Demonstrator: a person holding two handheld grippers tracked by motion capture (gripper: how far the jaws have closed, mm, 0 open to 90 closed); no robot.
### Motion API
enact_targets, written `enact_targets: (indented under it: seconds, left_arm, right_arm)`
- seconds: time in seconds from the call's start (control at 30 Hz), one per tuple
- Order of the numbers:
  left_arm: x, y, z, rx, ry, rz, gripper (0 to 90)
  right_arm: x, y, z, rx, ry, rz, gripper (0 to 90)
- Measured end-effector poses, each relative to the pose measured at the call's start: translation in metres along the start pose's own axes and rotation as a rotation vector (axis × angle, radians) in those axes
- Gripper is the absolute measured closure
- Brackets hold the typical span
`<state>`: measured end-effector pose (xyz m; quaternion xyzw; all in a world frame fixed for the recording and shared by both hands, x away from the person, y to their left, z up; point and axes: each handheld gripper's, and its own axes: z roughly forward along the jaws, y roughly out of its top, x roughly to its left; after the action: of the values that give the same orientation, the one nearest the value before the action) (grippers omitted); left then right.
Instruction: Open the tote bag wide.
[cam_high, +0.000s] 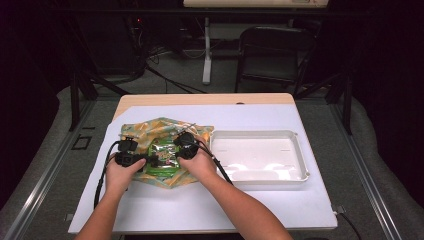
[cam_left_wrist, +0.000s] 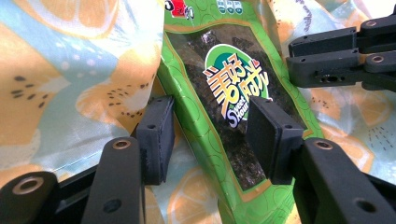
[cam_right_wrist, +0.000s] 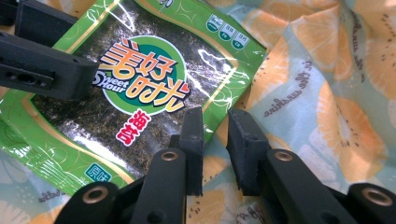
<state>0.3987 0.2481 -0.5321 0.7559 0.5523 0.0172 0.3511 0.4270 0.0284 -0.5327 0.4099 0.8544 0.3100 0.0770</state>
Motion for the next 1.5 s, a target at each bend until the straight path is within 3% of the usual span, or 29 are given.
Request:
enact_targets:
  seconds: [0.13, 0.63, 0.83, 1.17, 1.27, 1.33, 1.37, 1.4, 1.5]
  left_arm:
    - [0.0002, 0.0011, -0.0015, 0.002, -0.01, -0.012, 54.2]
    - [0.0004, 0.0022, -0.0026, -0.007, -0.02, -0.037, 55.5]
    - [0.0055, 0.0014, -0.0017, 0.007, -0.039, -0.079, 56.5]
    - [0.0057, 0.0016, 0.0016, 0.015, -0.03, -0.081, 53.0]
    - [0.0068, 0.0003, 0.0048, 0.04, -0.006, -0.067, 52.1]
    - [0.0068, -0.0002, 0.0054, 0.046, -0.004, -0.062, 53.2]
    - [0.0068, -0.0001, 0.0055, 0.045, -0.007, -0.061, 54.4]
    - [0.0064, 0.0001, 0.0057, 0.044, -0.007, -0.058, 55.1]
    - [0.0039, 0.0002, 0.0066, 0.048, 0.004, -0.047, 55.0]
  right_arm:
    - [-0.0002, -0.0005, 0.0008, -0.009, 0.004, 0.022, 75.7]
    - [-0.0001, -0.0012, 0.0029, -0.015, -0.008, 0.013, 77.2]
    - [-0.0001, -0.0012, 0.0032, -0.011, -0.013, 0.011, 77.2]
    - [-0.0004, -0.0016, 0.0045, -0.016, -0.018, 0.009, 78.7]
    - [-0.0018, -0.0048, 0.0091, 0.032, -0.056, -0.014, 79.1]
    - [-0.0055, -0.0068, 0.009, 0.044, -0.016, 0.026, 78.4]
    - [-0.007, -0.0023, 0.001, 0.166, -0.026, 0.001, 78.2]
    - [-0.0055, -0.0067, 0.0093, 0.043, -0.011, 0.026, 78.1]
    - [-0.0034, -0.0068, 0.0103, 0.035, -0.013, 0.017, 78.1]
